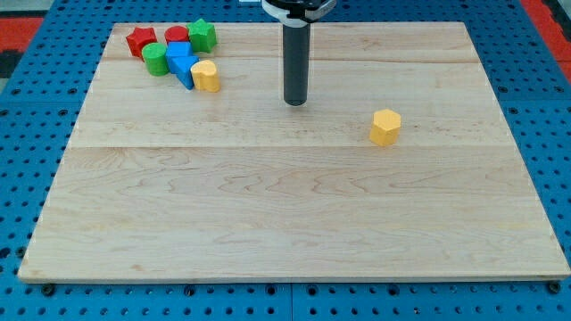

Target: Push the yellow heart to the center

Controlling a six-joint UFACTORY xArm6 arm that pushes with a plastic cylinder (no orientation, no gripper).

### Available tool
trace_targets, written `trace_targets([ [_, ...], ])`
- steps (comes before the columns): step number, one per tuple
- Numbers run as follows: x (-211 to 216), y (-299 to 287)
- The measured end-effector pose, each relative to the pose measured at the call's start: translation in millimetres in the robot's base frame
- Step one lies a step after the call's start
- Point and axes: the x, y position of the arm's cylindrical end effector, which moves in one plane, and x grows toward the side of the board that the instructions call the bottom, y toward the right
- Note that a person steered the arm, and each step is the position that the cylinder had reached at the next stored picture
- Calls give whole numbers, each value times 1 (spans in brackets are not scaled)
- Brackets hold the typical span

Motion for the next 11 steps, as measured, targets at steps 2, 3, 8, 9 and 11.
trace_targets([
  [2,-7,1],
  [3,15,-86],
  [8,-53,-116],
  [9,-37,-61],
  [11,30,-39],
])
